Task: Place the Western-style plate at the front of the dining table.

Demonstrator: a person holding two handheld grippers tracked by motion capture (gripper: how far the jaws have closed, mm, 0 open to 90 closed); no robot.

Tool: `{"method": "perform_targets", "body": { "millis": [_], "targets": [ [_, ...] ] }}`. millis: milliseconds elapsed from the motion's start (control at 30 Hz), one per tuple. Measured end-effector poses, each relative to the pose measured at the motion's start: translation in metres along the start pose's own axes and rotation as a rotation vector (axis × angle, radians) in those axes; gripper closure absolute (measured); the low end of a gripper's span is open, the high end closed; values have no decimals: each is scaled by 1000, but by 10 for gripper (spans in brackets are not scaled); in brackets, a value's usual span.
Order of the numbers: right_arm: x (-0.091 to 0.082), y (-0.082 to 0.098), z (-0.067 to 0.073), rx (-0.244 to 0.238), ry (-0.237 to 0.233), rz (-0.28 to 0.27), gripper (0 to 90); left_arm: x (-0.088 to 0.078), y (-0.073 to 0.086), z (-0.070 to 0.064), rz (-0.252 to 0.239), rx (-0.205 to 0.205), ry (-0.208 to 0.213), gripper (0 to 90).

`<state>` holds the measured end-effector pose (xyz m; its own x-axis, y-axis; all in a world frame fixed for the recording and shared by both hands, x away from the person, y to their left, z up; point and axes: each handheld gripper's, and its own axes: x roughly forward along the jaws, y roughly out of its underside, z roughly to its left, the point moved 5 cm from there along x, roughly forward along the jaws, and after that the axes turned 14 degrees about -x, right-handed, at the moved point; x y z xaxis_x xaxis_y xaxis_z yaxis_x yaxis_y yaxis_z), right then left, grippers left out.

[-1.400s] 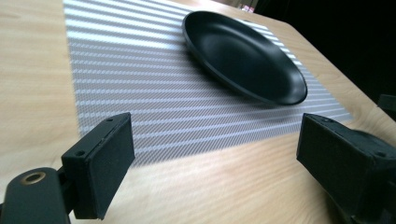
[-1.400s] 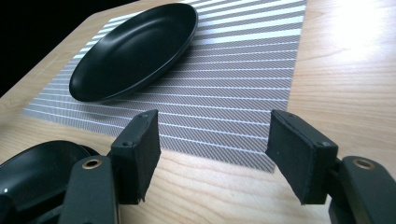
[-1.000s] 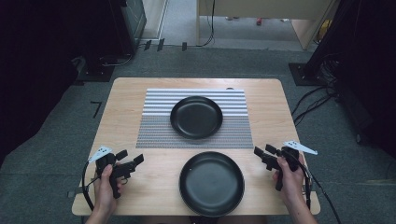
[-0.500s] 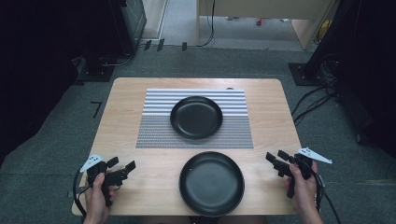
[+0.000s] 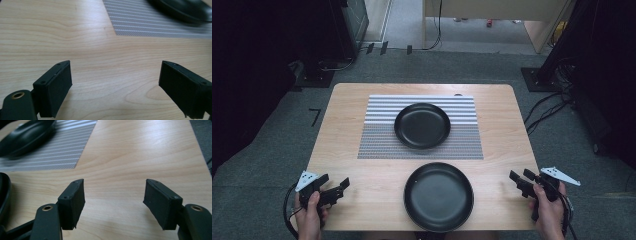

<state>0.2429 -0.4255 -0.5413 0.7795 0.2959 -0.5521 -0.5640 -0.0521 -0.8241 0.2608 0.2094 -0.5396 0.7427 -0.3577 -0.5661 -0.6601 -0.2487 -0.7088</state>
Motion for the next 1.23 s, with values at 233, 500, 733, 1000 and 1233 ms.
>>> {"method": "perform_targets", "body": {
  "millis": [233, 500, 733, 1000, 1233],
  "targets": [
    [1, 14, -5, -37, 56, 64, 320, 2, 4, 4, 24, -1, -34, 109],
    [5, 15, 3, -142, 121, 105, 297, 6, 8, 2, 55, 44, -80, 109],
    [9, 16, 15, -255, 123, 146, 258, 11, 11, -5, 88, 158, -162, 96],
    [9, 16, 15, -257, 122, 146, 256, 13, 12, -6, 97, 191, -178, 94],
    [9, 16, 16, -259, 119, 147, 250, 13, 12, -6, 97, 191, -177, 93]
  ]
}}
